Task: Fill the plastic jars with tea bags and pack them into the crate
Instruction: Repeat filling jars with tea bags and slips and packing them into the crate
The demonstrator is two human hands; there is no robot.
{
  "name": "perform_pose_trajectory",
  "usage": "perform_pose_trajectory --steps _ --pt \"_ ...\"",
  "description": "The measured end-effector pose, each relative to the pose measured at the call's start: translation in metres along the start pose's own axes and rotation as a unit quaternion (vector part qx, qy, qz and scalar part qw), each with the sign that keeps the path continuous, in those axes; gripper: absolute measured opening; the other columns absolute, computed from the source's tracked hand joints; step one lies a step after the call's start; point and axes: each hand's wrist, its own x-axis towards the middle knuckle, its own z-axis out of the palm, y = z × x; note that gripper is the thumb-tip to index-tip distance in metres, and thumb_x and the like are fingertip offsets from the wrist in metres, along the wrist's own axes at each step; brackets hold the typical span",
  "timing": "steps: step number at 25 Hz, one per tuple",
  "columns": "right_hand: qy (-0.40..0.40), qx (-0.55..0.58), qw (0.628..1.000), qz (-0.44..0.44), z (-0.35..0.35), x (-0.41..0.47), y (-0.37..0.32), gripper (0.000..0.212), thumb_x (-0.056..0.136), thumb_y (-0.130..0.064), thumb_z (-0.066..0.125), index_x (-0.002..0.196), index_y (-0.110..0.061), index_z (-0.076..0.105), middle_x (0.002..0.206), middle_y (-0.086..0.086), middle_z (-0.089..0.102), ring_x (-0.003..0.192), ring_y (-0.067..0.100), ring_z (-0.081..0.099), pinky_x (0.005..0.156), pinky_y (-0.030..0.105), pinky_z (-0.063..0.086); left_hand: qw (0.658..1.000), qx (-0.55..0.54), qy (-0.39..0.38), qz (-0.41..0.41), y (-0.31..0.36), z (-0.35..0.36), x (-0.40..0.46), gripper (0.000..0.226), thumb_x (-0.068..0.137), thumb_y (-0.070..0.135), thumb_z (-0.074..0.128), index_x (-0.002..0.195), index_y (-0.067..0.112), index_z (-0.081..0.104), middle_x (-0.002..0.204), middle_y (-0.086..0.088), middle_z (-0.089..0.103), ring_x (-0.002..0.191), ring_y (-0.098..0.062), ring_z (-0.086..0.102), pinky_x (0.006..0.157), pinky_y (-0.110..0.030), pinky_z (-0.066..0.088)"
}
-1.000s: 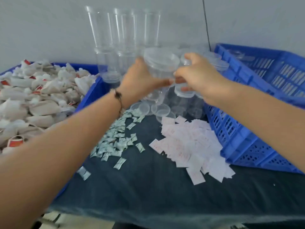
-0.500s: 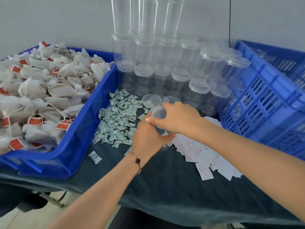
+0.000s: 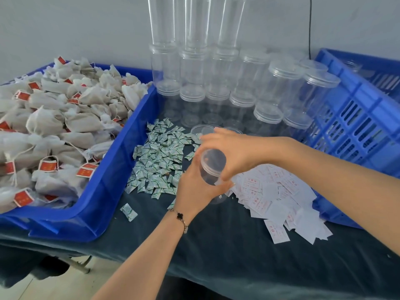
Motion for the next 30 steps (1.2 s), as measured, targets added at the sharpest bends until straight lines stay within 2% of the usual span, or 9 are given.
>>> perform_pose_trajectory --steps 3,6,9,12,15,18,23,26,30 --pt "0.063 -0.116 0.984 0.119 0.003 0.004 -0.011 0.075 0.075 -0.077 0.044 0.138 -0.037 0.038 0.139 0.000 0.045 0.125 0.027 0.043 0.088 0.040 0.039 1.000 -0.013 0.004 0.000 0.002 0.001 0.000 0.065 0.050 0.064 0.074 0.102 0.064 0.037 0.094 0.036 0.060 0.089 0.015 0.057 0.072 -0.009 0.046" --pt "0.015 -0.183 0.973 0.137 0.001 0.009 -0.020 0.067 0.077 -0.069 0.050 0.129 -0.028 0.048 0.110 0.002 0.056 0.089 0.023 0.054 0.059 0.030 0.037 1.000 -0.013 -0.003 0.005 0.001 0.000 0.000 0.072 0.049 0.066 0.075 0.106 0.070 0.032 0.097 0.040 0.058 0.088 0.017 0.057 0.067 -0.005 0.045" --pt "-0.098 -0.110 0.988 0.036 -0.017 0.012 -0.018 0.078 0.069 -0.034 0.075 0.136 -0.041 0.035 0.134 -0.002 0.040 0.124 0.023 0.037 0.087 0.041 0.046 1.000 -0.029 -0.007 0.001 -0.001 -0.001 0.000 0.086 0.048 0.069 0.073 0.123 0.054 0.035 0.098 0.032 0.061 0.090 0.012 0.059 0.071 -0.009 0.046" --pt "-0.043 -0.117 0.990 0.064 -0.011 0.013 -0.023 0.084 0.070 -0.070 0.058 0.142 -0.041 0.026 0.147 0.000 0.033 0.133 0.029 0.033 0.094 0.044 0.040 0.999 -0.039 -0.009 0.013 -0.005 0.001 0.000 0.084 0.050 0.065 0.075 0.123 0.041 0.042 0.100 0.025 0.063 0.090 0.005 0.062 0.074 -0.018 0.051" --pt "0.025 -0.253 0.955 0.155 0.004 0.017 -0.029 0.080 0.077 -0.080 0.032 0.135 -0.027 0.043 0.114 0.003 0.058 0.102 0.029 0.056 0.065 0.032 0.036 0.999 -0.034 -0.001 0.023 -0.002 0.000 0.000 0.069 0.050 0.060 0.077 0.108 0.063 0.039 0.099 0.034 0.060 0.088 0.011 0.060 0.069 -0.008 0.047" --pt "-0.011 -0.219 0.966 0.138 -0.004 0.015 -0.030 0.062 0.077 -0.068 0.049 0.124 -0.027 0.049 0.078 -0.007 0.044 0.077 0.019 0.049 0.052 0.027 0.029 0.999 -0.028 -0.003 0.027 -0.001 -0.002 -0.002 0.076 0.054 0.053 0.082 0.106 0.072 0.031 0.104 0.045 0.052 0.094 0.018 0.054 0.071 0.000 0.040" --pt "-0.010 -0.142 0.990 -0.018 -0.037 0.012 -0.023 0.073 0.064 -0.010 0.076 0.125 -0.034 0.043 0.113 -0.003 0.036 0.092 0.018 0.050 0.054 0.026 0.040 0.999 -0.043 -0.008 0.023 -0.005 -0.005 -0.002 0.069 0.055 0.051 0.084 0.106 0.058 0.039 0.104 0.046 0.051 0.098 0.020 0.051 0.074 0.002 0.037" --pt "0.140 -0.097 0.984 0.046 -0.060 0.016 0.005 0.075 0.063 -0.029 0.079 0.126 -0.039 0.038 0.110 -0.004 0.036 0.074 0.010 0.047 0.050 0.023 0.033 0.999 -0.035 -0.012 0.025 -0.002 -0.006 -0.003 0.072 0.055 0.051 0.085 0.106 0.063 0.036 0.106 0.052 0.044 0.102 0.024 0.045 0.076 0.005 0.032" --pt "0.135 0.007 0.960 0.246 -0.017 0.028 0.068 0.079 0.071 -0.047 0.076 0.130 -0.016 0.033 0.124 0.013 0.048 0.099 0.029 0.054 0.073 0.033 0.043 0.999 -0.045 -0.002 0.026 0.001 -0.004 -0.005 0.072 0.054 0.053 0.083 0.106 0.065 0.036 0.108 0.048 0.046 0.102 0.024 0.046 0.076 0.005 0.033"
